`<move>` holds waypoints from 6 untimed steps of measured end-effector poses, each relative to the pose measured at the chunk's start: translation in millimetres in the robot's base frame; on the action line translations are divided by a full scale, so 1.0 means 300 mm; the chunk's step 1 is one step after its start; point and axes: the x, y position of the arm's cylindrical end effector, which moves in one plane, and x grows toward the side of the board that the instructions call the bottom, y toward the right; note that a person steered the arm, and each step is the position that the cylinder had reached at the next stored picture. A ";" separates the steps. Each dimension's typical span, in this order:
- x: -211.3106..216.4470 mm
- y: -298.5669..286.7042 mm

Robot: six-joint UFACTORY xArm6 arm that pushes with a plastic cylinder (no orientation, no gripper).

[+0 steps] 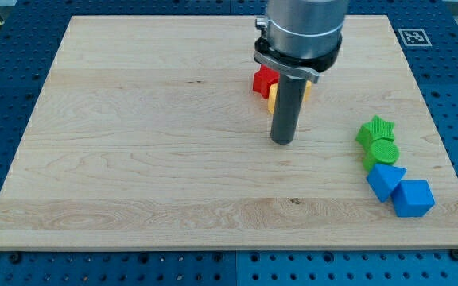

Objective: Slightly move the blue cube towards up

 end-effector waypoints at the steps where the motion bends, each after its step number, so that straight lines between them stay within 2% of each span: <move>1: 0.000 0.004; 6: -0.011 0.078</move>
